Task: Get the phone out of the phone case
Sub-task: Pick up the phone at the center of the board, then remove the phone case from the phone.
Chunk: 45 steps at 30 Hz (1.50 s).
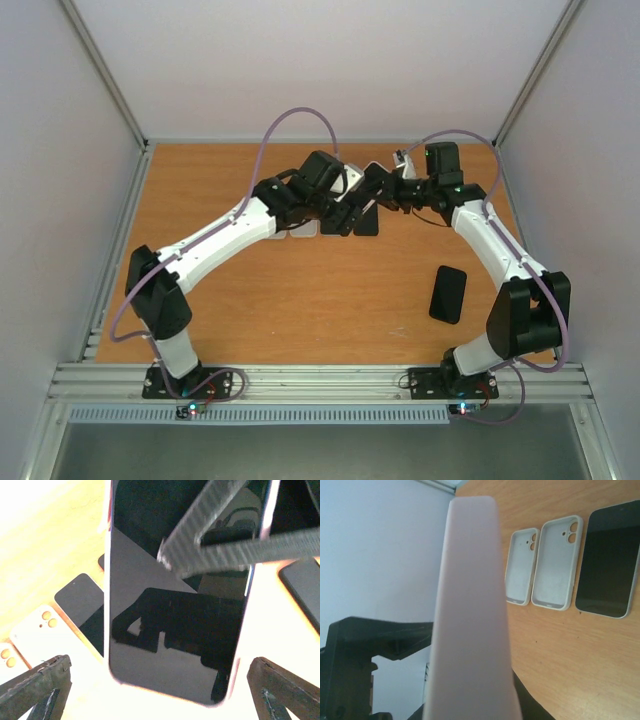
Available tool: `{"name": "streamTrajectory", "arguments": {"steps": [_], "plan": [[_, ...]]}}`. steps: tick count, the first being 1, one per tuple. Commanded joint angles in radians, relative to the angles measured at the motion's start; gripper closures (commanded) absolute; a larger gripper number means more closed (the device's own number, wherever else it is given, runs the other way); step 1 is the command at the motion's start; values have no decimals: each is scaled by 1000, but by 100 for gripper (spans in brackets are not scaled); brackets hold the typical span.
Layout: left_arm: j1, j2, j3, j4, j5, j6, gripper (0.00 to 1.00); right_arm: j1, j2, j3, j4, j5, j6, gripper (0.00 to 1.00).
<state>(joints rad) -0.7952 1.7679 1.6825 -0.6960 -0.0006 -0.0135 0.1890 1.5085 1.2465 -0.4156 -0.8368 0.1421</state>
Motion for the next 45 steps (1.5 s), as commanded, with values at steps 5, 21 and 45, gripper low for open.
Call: {"name": "streamTrajectory", "arguments": {"steps": [5,21,45], "plan": [[15,-140,-99,14,56,73,1,-57,-14,52,52,-69,43,90],[427,-347,-209,-175,1038,121,1,-69,-90,61,197,-551,-53,94],[364,-350,-284,62,1066,-117,12,15,-125,34,325,-658,30,99]]}}
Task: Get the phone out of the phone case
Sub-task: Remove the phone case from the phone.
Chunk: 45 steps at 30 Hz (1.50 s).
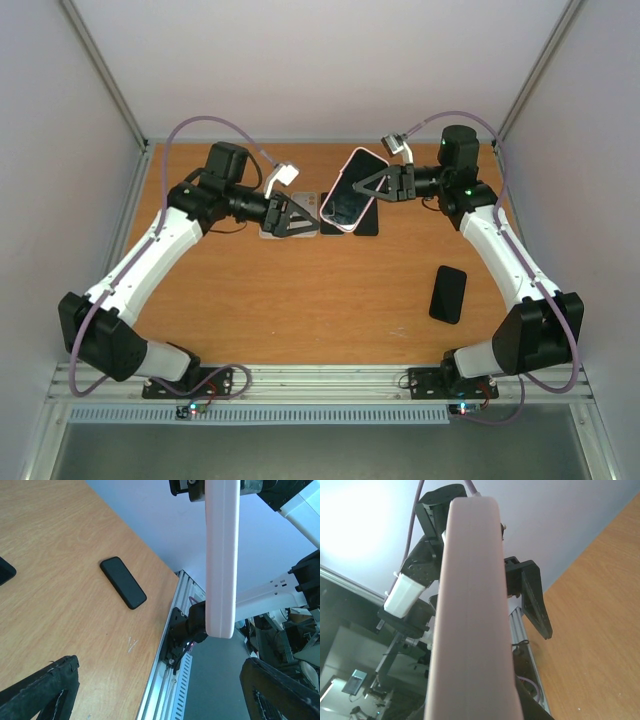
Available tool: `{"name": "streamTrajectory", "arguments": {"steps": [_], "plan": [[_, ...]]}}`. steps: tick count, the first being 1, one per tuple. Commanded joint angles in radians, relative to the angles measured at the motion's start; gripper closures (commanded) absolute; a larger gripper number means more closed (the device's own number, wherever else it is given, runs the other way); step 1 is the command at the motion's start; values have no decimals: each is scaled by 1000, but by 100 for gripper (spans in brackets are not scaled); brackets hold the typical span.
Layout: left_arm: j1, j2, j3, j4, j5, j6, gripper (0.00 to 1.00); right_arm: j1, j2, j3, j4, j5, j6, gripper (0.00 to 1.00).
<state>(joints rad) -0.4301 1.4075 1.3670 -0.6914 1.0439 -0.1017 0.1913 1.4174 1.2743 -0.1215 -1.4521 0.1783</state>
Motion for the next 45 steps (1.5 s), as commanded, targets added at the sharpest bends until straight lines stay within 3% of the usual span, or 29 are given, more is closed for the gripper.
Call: {"name": "streamTrajectory", "arguments": {"steps": [1,19,29,33,36,39,45], "plan": [[-1,10,33,57,23,-31,12,13,-35,8,26,-43,-10,99],[39,46,27,131,15,-119,14,19,-37,14,-14,-65,-49,99],[57,61,18,138,-9,-138,17,40,-44,17,80,-92,32,99],[57,55,15,163,54,-140,17,40,-41,22,68,-82,27,99],[57,24,10,163,109,-147,15,39,-34,72,-139,-52,-117,99],[59,-11,-14,164,150,-140,14,40,-19,158,-437,-3,-419,99],[35,-37,-34,123,151,-79,14,40,-21,174,-455,-3,-438,99]]}}
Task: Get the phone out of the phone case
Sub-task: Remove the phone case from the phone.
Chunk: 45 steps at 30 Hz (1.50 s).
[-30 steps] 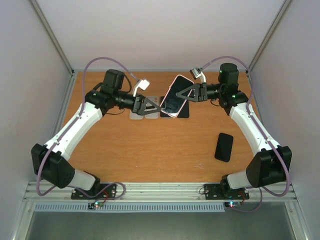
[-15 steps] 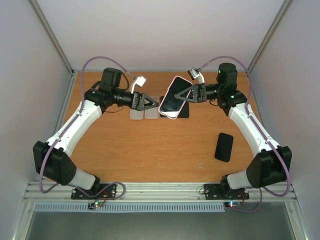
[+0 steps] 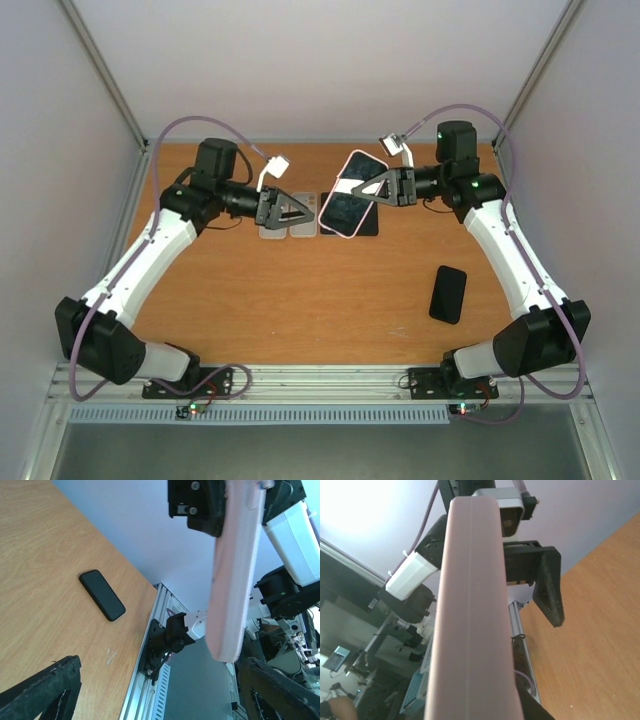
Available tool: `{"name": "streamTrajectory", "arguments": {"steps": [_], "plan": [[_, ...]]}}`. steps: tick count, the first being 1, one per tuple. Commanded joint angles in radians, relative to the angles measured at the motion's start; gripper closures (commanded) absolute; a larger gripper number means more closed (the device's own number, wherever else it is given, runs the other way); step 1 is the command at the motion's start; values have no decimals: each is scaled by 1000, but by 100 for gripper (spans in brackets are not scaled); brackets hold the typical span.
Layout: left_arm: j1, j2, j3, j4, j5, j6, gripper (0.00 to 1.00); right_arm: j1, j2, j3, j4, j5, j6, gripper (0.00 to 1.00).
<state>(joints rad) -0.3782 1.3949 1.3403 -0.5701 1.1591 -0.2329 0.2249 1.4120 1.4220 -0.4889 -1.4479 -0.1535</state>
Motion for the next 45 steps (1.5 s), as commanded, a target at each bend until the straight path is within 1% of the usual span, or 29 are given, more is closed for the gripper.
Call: {"name": "streamTrajectory", "arguments": {"steps": [1,6,8,13,28,39,45], "plan": [[-25,-24,-6,-7,36,67,14,6,-15,27,-90,-8,-109,99],[-39,-20,6,-18,4,83,15,7,-20,29,-105,-6,-124,99],[-44,-17,11,-29,-30,88,16,7,-21,29,-112,-5,-131,99],[-60,-11,23,-73,-73,142,17,10,-20,31,-114,-7,-133,99],[-56,15,24,-40,-107,93,19,19,-22,31,-146,-14,-167,99],[-41,22,18,-40,-167,79,25,28,-25,43,-144,-42,-159,99],[-38,31,11,-45,-190,83,27,37,-27,43,-130,-81,-145,99]]}}
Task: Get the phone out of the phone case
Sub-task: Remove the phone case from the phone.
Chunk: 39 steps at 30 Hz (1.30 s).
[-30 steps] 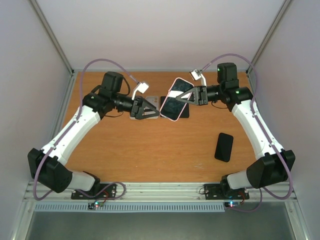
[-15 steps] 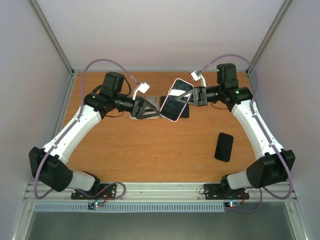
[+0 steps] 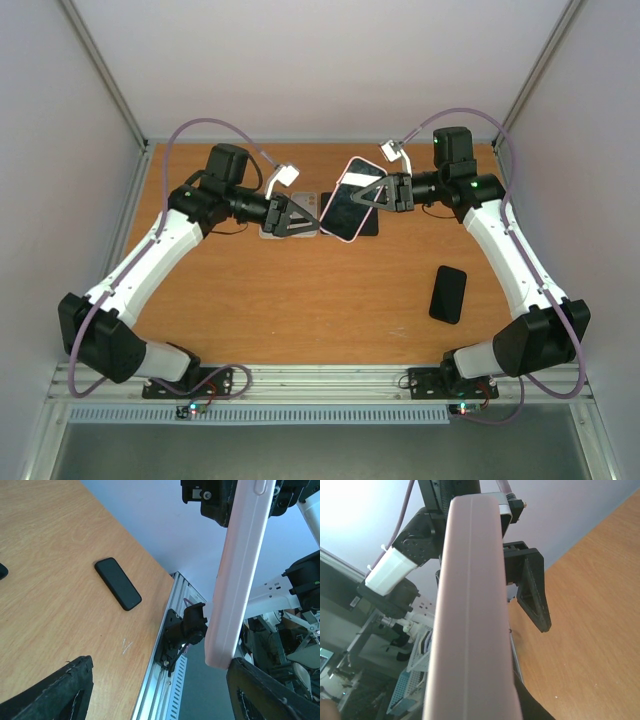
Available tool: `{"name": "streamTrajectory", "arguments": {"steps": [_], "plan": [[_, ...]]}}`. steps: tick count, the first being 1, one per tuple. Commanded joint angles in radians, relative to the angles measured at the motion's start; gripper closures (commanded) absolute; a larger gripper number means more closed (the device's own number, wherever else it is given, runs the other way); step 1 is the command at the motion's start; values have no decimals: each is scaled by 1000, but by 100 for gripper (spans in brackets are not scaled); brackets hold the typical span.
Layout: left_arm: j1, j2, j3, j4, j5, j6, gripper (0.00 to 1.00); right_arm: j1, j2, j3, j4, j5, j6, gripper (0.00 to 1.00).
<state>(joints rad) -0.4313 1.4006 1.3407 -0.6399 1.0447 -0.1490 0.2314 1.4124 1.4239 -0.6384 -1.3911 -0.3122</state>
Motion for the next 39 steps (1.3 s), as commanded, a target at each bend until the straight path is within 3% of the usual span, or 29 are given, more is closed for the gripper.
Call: {"name": "streamTrajectory", "arguments": {"steps": [1,25,33,39], "plan": [[17,27,11,26,-77,-1,28,31,-28,41,25,-144,20,99],[45,45,-2,88,-57,-72,31,76,-26,61,24,-209,21,99],[75,-55,-71,147,123,-86,23,55,3,126,-77,-200,-52,99],[75,-170,-156,292,175,-127,19,52,18,144,-81,-196,-57,99]]}}
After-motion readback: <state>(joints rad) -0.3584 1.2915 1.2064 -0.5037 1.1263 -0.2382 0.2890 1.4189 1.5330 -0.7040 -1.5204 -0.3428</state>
